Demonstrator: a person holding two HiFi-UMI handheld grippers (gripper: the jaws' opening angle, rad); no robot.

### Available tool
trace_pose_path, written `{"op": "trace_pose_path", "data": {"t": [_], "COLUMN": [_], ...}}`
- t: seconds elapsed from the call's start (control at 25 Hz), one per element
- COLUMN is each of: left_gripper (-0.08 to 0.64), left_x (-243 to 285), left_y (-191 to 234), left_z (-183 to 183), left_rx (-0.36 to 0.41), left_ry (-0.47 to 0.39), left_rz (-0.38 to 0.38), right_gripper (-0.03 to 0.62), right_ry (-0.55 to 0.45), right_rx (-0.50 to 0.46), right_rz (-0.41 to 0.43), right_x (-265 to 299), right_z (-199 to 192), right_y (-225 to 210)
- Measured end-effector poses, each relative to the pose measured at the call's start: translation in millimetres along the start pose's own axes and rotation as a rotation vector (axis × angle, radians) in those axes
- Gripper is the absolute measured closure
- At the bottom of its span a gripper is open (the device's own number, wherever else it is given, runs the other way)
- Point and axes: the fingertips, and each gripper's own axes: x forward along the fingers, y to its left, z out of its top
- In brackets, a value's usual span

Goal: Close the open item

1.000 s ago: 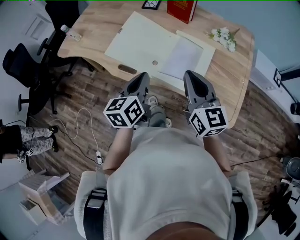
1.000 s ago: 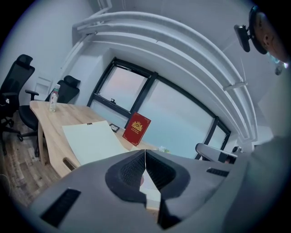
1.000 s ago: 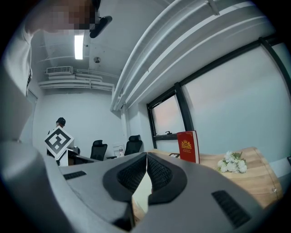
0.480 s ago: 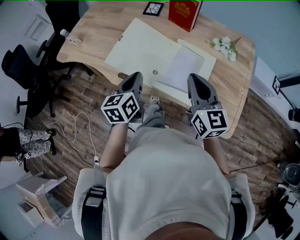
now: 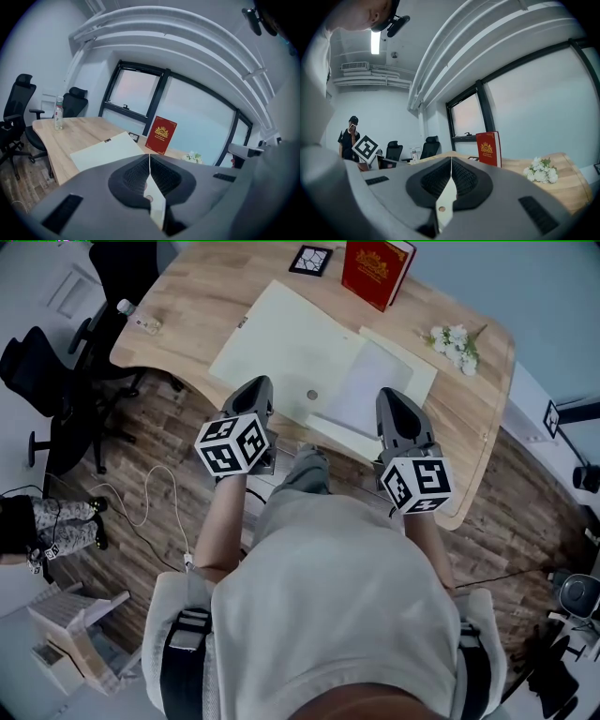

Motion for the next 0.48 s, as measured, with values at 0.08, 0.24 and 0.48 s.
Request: {"op": "trace_pose_path", "data": {"t": [0.08, 0.24, 0.48], "left_gripper": [0.538, 0.538, 0.537], "left_x": [7, 23, 42], "left_y": [6, 21, 41], "left_z": [5, 17, 30], "left_rx": [0.022, 0.068, 0.096], "left_ry": [0.0, 0.003, 0.023], "left_rz": [0.004, 0.022, 0.029], "right_gripper": [0.572, 0.572, 0.572], "right_ry": [0.006, 0.018, 0.029], "right_rx": [-0.001, -0.001, 0.002], "right_rz": [0.0, 0.002, -0.002], "right_x": [6, 17, 29], "right_z": [-2, -5, -7], "right_y": [-2, -5, -11]}}
